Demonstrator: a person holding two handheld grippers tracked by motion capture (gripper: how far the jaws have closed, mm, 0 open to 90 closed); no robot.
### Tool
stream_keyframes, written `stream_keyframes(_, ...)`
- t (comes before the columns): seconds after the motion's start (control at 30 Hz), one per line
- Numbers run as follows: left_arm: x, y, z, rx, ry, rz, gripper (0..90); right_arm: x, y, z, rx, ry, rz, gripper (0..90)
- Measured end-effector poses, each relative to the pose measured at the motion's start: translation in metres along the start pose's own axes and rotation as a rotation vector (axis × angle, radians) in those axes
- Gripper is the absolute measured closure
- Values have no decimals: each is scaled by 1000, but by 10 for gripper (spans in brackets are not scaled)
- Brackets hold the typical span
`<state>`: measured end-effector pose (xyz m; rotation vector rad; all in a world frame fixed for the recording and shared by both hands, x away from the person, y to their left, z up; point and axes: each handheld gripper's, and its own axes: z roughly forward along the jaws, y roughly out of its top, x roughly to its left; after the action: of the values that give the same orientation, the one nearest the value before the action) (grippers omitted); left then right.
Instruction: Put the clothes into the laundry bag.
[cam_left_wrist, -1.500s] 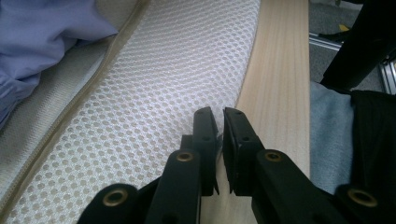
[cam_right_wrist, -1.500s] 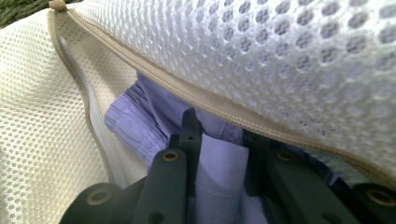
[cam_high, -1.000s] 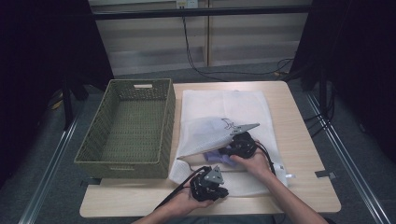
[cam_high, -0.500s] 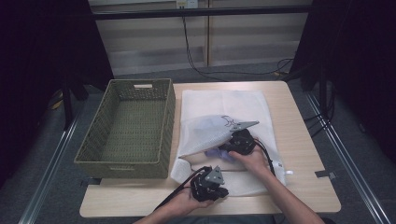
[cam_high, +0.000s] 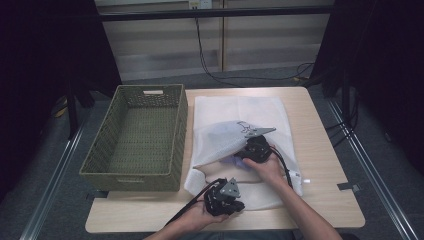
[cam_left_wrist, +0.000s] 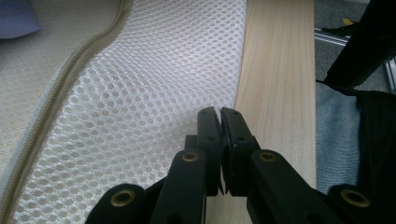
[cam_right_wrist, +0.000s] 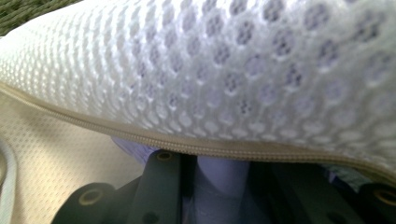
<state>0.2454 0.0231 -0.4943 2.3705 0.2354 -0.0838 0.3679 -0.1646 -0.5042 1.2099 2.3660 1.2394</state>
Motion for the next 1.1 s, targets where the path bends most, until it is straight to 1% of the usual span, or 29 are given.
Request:
stream_keyframes(0.13,0,0,0,2,-2,2,873,-1,1,3,-8,-14,0,719)
stream_keyframes(0.17,0,0,0,3,-3,2,872,-2,2,3,-12,-22,5,717)
stream_keyframes(0.2,0,0,0,-3,-5,-1,873,-3,2,4,-13,-20,10,714)
stream_keyframes(0.3,1,1,-1,12,-11,11,873,-5,3,7,-24,-26,23,708)
stream_keyframes(0.33,1,1,-1,12,-5,9,873,-5,3,7,-24,-29,26,707)
stream_keyframes(0.4,0,0,0,3,-4,2,873,-6,4,8,-24,-33,26,707)
stream_keyframes(0.43,1,1,-1,13,-5,8,873,-6,5,9,-26,-34,27,707)
stream_keyframes(0.5,0,0,0,2,-4,3,873,-6,6,10,-22,-40,27,706)
stream_keyframes(0.53,1,1,-1,15,-6,8,873,-6,6,10,-22,-43,26,707)
stream_keyframes(0.63,0,1,-1,16,-4,10,873,-6,6,12,-30,-59,23,705)
stream_keyframes(0.73,0,1,-1,16,-4,10,873,-5,6,13,-36,-61,33,691)
stream_keyframes(0.8,1,0,0,8,-6,11,873,-4,5,11,-36,-53,34,675)
stream_keyframes(0.83,1,0,-1,11,-5,3,873,-4,6,10,-33,-47,40,656)
stream_keyframes(0.87,2,1,-1,20,-13,5,874,-3,6,9,-27,-36,46,630)
stream_keyframes(0.9,1,0,-1,12,-11,3,875,-3,7,8,-21,-24,43,613)
stream_keyframes(0.97,2,1,-1,18,-12,6,875,-2,7,5,-12,-13,44,586)
stream_keyframes(1.03,1,0,-1,11,-5,5,875,1,6,1,-8,1,32,564)
stream_keyframes(1.07,1,1,-1,16,-9,6,875,3,6,-2,-3,8,33,556)
stream_keyframes(1.1,1,1,-1,17,-12,6,875,4,5,-5,3,13,24,549)
